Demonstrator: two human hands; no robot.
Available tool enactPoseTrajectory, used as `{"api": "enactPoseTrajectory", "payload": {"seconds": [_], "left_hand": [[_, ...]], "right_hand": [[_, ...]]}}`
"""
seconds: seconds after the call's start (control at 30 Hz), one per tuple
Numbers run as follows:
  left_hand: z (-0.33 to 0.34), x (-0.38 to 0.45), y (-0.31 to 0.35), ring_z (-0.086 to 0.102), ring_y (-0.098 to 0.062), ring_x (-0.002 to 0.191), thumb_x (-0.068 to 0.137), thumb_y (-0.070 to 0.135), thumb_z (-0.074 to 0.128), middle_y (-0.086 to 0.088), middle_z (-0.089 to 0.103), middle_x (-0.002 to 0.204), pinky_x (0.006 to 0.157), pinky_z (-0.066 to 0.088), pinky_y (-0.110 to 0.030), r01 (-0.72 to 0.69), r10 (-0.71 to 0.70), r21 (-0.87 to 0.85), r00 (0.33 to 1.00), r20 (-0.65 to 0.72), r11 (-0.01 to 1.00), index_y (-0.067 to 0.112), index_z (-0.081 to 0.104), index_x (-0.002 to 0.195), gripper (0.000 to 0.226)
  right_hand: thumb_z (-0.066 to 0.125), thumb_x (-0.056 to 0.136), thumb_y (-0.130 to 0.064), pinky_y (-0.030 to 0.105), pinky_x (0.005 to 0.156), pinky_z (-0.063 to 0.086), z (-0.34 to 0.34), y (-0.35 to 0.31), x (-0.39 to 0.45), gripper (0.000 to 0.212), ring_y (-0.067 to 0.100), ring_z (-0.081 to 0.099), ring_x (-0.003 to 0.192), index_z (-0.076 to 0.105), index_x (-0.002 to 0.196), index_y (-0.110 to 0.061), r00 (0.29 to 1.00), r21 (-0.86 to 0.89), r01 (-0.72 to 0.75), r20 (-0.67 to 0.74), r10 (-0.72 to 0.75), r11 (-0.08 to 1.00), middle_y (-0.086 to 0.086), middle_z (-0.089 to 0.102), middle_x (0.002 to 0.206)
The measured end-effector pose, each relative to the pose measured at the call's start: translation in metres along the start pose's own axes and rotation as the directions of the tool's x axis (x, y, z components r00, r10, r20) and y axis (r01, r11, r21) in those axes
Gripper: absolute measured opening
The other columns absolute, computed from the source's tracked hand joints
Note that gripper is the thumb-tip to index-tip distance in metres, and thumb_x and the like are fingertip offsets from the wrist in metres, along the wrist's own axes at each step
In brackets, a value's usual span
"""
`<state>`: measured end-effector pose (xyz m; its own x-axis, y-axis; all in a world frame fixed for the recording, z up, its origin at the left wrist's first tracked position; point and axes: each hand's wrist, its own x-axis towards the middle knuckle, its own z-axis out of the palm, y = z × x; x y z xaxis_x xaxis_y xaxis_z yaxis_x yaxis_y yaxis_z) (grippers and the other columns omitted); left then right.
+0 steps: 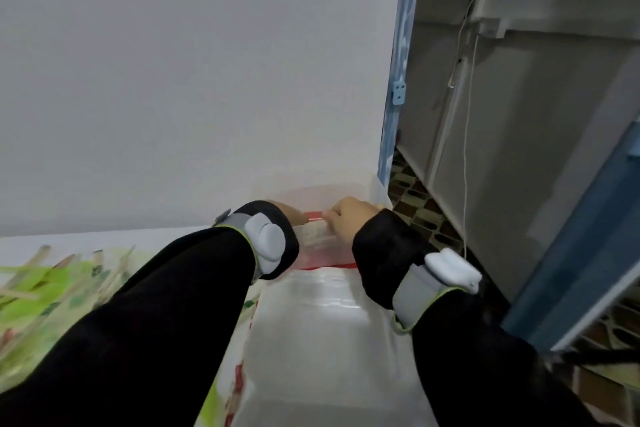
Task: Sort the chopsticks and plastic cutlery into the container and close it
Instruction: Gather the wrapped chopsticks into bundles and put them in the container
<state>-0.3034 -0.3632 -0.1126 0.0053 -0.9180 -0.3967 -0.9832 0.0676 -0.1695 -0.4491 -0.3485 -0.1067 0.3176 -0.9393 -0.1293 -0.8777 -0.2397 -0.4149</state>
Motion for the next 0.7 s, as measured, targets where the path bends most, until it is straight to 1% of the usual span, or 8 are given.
{"api": "enactPoseTrajectory", "payload": {"seconds": [0.07, 0.13, 0.27, 0.4, 0.47, 0.53, 0.63, 0.7], "left_hand": [[-0.008, 0.0, 0.003, 0.039, -0.026, 0.134, 0.1, 0.035, 0.041, -0.007, 0.042, 0.146, 0.11, 0.028, -0.036, -0.031, 0.028, -0.117, 0.999, -0.028, 0.993, 0.014, 0.038, 0.143, 0.048], [-0.023, 0.001, 0.007, 0.04, -0.022, 0.134, 0.099, 0.031, 0.041, 0.0, 0.042, 0.147, 0.111, 0.027, -0.035, -0.089, 0.085, -0.213, 0.996, -0.026, 0.973, 0.023, 0.04, 0.143, 0.044], [-0.031, -0.009, 0.023, 0.049, -0.024, 0.122, 0.102, 0.021, 0.034, -0.01, 0.051, 0.137, 0.096, 0.034, -0.029, -0.023, 0.026, -0.331, 1.0, 0.005, 0.943, 0.006, 0.053, 0.129, 0.036], [-0.018, -0.007, 0.02, 0.048, -0.022, 0.118, 0.102, 0.027, 0.034, -0.012, 0.051, 0.137, 0.1, 0.03, -0.03, -0.021, 0.072, -0.601, 0.996, 0.061, 0.799, 0.009, 0.056, 0.121, 0.035], [-0.016, -0.011, 0.016, 0.048, -0.024, 0.124, 0.101, 0.042, 0.03, -0.01, 0.053, 0.135, 0.109, 0.029, -0.034, -0.034, 0.036, -0.665, 0.999, -0.01, 0.746, 0.008, 0.058, 0.123, 0.049], [-0.016, -0.017, 0.01, 0.051, -0.025, 0.122, 0.1, 0.045, 0.031, -0.01, 0.058, 0.129, 0.107, 0.033, -0.035, -0.116, 0.02, -0.7, 0.989, -0.143, 0.704, 0.008, 0.06, 0.123, 0.053], [-0.018, -0.042, -0.009, 0.058, -0.02, 0.101, 0.097, 0.032, 0.048, -0.006, 0.065, 0.11, 0.089, 0.042, -0.029, -0.267, -0.022, -0.673, 0.921, -0.389, 0.69, 0.007, 0.066, 0.112, 0.033], [-0.016, -0.071, -0.022, 0.055, -0.012, 0.082, 0.093, 0.024, 0.054, 0.005, 0.063, 0.09, 0.073, 0.041, -0.021, -0.332, 0.017, -0.596, 0.882, -0.47, 0.731, 0.014, 0.068, 0.101, 0.018]], "right_hand": [[0.037, 0.099, -0.038, 0.04, 0.105, 0.035, 0.002, -0.002, 0.006, 0.035, 0.029, 0.057, 0.108, 0.065, 0.102, -0.018, 1.0, 0.029, -0.01, 0.022, 0.01, 1.0, 0.009, 0.064, 0.112], [0.039, 0.098, -0.039, 0.039, 0.103, 0.038, 0.004, -0.002, 0.014, 0.037, 0.03, 0.059, 0.107, 0.065, 0.106, -0.014, 1.0, 0.048, -0.017, 0.021, 0.016, 0.999, 0.012, 0.064, 0.107], [0.038, 0.099, -0.037, 0.033, 0.092, 0.04, 0.005, -0.001, 0.016, 0.043, 0.032, 0.059, 0.105, 0.061, 0.11, -0.003, 0.998, 0.05, -0.033, 0.049, 0.03, 0.998, 0.016, 0.064, 0.111], [0.035, 0.099, -0.037, 0.04, 0.104, 0.036, 0.006, -0.004, 0.016, 0.041, 0.031, 0.057, 0.109, 0.059, 0.115, -0.008, 0.999, 0.045, -0.038, 0.031, 0.036, 0.998, 0.012, 0.062, 0.117], [0.035, 0.1, -0.032, 0.037, 0.107, 0.033, 0.006, -0.008, 0.014, 0.039, 0.031, 0.054, 0.115, 0.056, 0.121, -0.007, 0.999, 0.053, -0.04, 0.038, 0.038, 0.998, 0.011, 0.059, 0.123], [0.034, 0.101, -0.03, 0.035, 0.106, 0.032, 0.004, -0.012, 0.01, 0.038, 0.031, 0.051, 0.119, 0.055, 0.121, -0.005, 0.997, 0.029, -0.071, 0.031, 0.07, 0.997, 0.014, 0.057, 0.125], [0.036, 0.101, -0.028, 0.032, 0.099, 0.036, 0.005, -0.019, 0.004, 0.039, 0.031, 0.051, 0.12, 0.053, 0.125, -0.003, 0.998, -0.013, -0.058, -0.006, 0.058, 0.998, 0.015, 0.056, 0.127], [0.04, 0.1, -0.024, 0.032, 0.098, 0.038, 0.004, -0.024, -0.002, 0.035, 0.032, 0.053, 0.117, 0.056, 0.121, -0.001, 0.997, -0.046, -0.052, -0.064, 0.049, 0.998, 0.016, 0.058, 0.125]]}}
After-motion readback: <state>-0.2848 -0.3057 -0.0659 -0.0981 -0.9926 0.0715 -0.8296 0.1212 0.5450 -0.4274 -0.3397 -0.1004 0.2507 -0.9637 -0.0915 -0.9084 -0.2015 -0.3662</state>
